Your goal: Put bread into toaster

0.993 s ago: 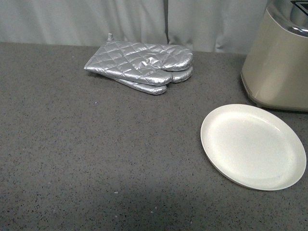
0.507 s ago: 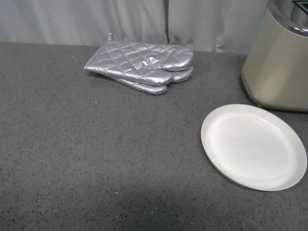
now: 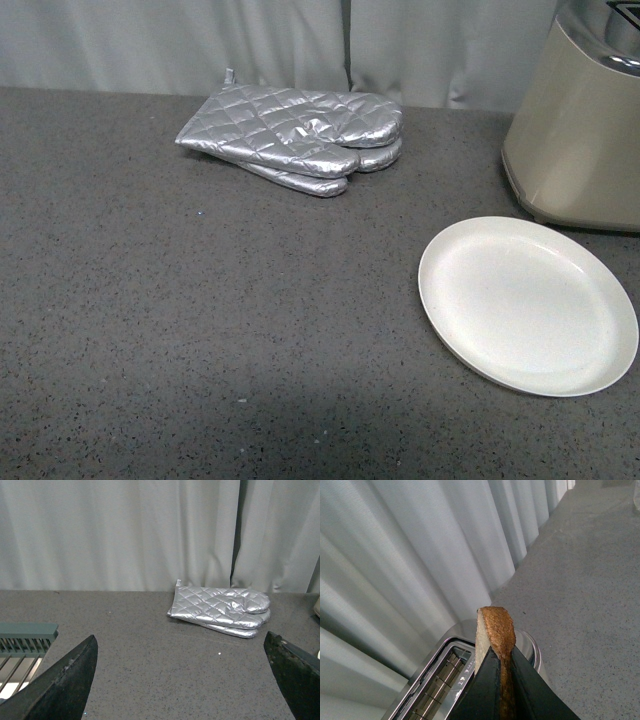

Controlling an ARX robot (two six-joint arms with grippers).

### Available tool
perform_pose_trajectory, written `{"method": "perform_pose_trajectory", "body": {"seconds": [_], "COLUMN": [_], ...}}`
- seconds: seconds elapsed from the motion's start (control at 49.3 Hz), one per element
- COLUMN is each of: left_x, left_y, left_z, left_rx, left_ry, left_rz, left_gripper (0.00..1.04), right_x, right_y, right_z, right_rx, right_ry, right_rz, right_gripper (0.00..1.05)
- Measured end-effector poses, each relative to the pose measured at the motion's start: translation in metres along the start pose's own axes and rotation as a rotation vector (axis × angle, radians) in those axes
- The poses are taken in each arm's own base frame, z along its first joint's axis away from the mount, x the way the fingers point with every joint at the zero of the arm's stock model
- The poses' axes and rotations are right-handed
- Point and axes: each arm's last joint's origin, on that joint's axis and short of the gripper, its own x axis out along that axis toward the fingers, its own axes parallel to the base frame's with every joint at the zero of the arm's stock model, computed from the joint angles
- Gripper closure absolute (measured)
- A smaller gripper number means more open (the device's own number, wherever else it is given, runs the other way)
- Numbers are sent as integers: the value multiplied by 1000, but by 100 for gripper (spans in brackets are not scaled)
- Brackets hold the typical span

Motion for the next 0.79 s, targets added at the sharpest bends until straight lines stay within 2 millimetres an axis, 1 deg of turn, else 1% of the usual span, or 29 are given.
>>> {"method": "perform_pose_trajectory", "body": {"seconds": [0.182,0.405,0.791], "left_x": [0,0,0], "left_y": [0,0,0], "left_z": [0,0,0], "left_rx": [0,0,0], "left_ry": [0,0,0], "left_rz": [0,0,0], "left_gripper": [7,7,7], "right_x": [4,7,12], "right_y": [0,6,4], "right_z": [-2,3,-5], "right_rx": [9,8,7], "right_ry": [-10,-51,-55], "right_rz": [-31,-97,-164], "right_gripper": [103,103,103]}}
